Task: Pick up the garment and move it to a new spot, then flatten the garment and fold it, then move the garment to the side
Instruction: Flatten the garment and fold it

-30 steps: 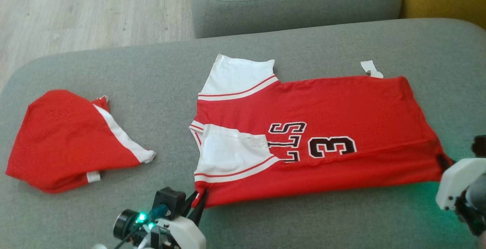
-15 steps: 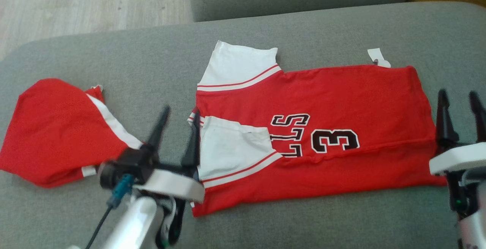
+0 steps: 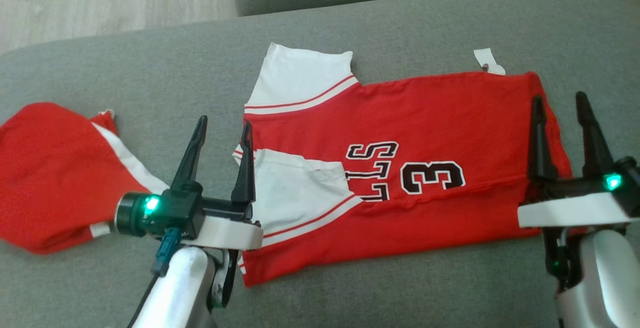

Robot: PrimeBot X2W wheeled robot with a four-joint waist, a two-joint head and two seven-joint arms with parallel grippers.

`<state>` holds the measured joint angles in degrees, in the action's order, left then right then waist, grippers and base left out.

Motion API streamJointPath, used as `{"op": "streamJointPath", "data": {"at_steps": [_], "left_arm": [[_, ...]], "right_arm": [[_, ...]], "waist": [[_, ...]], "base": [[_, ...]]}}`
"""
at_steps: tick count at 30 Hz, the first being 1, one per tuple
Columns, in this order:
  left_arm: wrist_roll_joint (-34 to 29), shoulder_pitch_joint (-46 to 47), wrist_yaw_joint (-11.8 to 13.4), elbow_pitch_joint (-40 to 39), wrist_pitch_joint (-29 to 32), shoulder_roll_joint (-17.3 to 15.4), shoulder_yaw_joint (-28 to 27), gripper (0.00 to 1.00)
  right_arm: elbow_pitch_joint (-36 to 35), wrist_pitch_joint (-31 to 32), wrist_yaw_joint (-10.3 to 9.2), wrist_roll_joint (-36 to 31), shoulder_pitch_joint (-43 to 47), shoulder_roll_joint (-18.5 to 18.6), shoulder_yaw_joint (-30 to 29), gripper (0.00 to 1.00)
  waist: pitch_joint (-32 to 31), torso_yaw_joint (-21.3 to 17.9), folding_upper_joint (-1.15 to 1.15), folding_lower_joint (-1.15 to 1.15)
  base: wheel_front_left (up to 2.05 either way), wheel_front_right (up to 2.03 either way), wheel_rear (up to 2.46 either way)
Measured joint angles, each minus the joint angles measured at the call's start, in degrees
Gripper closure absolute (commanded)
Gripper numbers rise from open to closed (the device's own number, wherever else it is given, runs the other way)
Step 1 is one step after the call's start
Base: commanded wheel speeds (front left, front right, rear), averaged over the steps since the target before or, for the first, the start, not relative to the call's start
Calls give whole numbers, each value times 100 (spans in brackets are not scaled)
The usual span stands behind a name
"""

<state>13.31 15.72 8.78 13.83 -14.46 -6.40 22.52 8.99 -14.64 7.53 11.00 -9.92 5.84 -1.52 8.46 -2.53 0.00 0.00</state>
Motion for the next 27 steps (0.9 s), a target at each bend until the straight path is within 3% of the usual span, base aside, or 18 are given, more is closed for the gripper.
{"op": "streamJointPath", "data": {"at_steps": [4, 10, 14, 17, 20, 27], "left_arm": [[-134, 41, -140, 100, 0, -3, -66, 0], [-371, 969, -692, 794, 66, -168, -5, 0], [-423, 2362, -1216, 1426, 672, -396, 78, 0], [-321, 3325, -1518, 2081, 1512, -521, 200, 0], [21, 3899, -1595, 2673, 2213, -708, 338, 0], [954, 4500, -1637, 3259, 2904, -1263, 1136, 0]], "right_arm": [[-23, 0, 0, 0, 24, -20, 33, 0], [-90, 0, 0, 1, -159, -137, 47, 0], [-131, -1, 0, 0, -520, -156, 137, 0], [-178, -1, 0, 0, -782, -180, 222, 0], [-193, -1, 0, 49, -964, -219, 322, 0], [-193, -1, 0, 289, -1112, -257, 535, 0]], "waist": [[100, -48, 0, 0], [481, -180, 0, 0], [850, -302, 0, 1], [1141, -436, 0, 1], [1392, -632, 0, 2], [1825, -1128, 0, 1]], "base": [[0, 0, 0], [0, 0, 0], [0, 0, 0], [0, 0, 0], [0, 0, 0], [0, 0, 0]]}}
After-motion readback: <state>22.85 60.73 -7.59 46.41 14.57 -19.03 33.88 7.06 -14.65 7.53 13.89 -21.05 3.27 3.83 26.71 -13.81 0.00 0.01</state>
